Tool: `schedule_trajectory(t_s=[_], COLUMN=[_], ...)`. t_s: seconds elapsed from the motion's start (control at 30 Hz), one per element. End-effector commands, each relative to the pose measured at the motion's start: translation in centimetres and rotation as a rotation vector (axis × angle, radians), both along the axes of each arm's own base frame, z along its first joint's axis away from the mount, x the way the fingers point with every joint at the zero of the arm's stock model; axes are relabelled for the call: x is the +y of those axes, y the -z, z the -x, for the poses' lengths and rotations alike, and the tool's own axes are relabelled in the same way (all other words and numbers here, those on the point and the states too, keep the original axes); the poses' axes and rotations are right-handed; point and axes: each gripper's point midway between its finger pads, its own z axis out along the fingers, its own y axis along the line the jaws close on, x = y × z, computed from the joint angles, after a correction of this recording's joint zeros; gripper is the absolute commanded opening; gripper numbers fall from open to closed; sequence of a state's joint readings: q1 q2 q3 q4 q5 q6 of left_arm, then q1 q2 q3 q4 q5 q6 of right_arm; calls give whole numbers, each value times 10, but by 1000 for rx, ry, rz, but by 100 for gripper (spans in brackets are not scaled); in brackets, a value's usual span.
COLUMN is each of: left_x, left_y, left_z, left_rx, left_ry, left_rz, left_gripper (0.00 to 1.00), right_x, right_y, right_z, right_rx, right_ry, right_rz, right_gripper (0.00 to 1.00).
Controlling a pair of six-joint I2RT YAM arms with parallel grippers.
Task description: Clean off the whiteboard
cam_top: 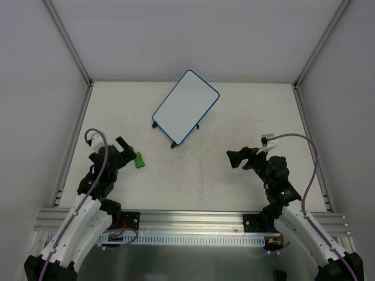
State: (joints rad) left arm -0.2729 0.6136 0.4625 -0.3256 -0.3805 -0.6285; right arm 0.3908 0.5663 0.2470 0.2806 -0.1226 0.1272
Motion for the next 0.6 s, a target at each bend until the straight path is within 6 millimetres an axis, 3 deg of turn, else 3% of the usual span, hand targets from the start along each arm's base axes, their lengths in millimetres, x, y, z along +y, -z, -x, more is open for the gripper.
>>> schedule_trajectory(t_s=[0.0, 0.2, 0.57], left_x=[18, 34, 32], left_y=[7, 8, 11], left_z=[6, 9, 7], left_rx=[-73, -155, -114], left_ry=[-85, -217, -210], left_rz=[-13, 29, 13], left_gripper=[99, 99, 99], right_x=[-22, -32, -34], right_y=[27, 20, 25], right_z=[2, -2, -5], right_rx=[-1, -30, 6], right_ry=[87, 153, 175], right_rz=[89, 77, 86], right_gripper=[99, 99, 99])
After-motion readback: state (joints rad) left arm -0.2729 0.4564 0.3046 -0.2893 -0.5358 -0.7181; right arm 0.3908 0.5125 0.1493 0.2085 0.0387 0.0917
